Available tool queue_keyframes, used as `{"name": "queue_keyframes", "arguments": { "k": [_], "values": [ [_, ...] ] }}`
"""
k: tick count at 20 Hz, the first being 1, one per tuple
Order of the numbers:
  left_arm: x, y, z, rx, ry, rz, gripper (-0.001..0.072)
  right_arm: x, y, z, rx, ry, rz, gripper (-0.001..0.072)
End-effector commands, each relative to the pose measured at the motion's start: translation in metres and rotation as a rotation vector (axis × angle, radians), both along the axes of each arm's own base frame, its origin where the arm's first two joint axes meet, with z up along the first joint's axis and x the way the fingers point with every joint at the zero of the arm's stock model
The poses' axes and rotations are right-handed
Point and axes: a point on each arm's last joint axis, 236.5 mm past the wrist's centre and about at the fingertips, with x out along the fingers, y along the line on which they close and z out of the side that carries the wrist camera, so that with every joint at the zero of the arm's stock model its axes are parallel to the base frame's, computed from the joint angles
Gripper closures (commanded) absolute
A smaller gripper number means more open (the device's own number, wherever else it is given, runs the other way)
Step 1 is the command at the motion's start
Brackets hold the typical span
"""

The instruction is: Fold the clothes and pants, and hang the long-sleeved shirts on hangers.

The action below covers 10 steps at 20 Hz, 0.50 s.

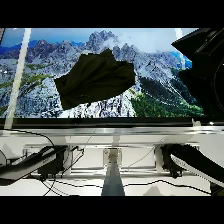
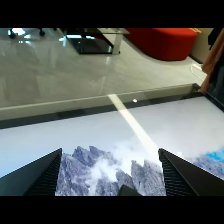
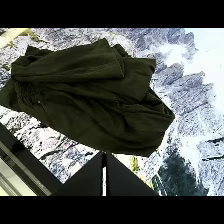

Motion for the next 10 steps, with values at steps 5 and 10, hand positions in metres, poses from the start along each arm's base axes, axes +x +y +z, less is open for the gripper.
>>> {"name": "queue_keyframes", "arguments": {
  "k": [5,10],
  "values": [
    [0.0,0.0,0.0,0.0,0.0,0.001,0.0013,0.0,0.0,0.0,0.0,0.0,0.001,0.0681],
    [0.0,0.0,0.0,0.0,0.0,0.001,0.0013,0.023,0.01,0.034,0.101,-0.143,-0.022,0.0681]
  ]
}}
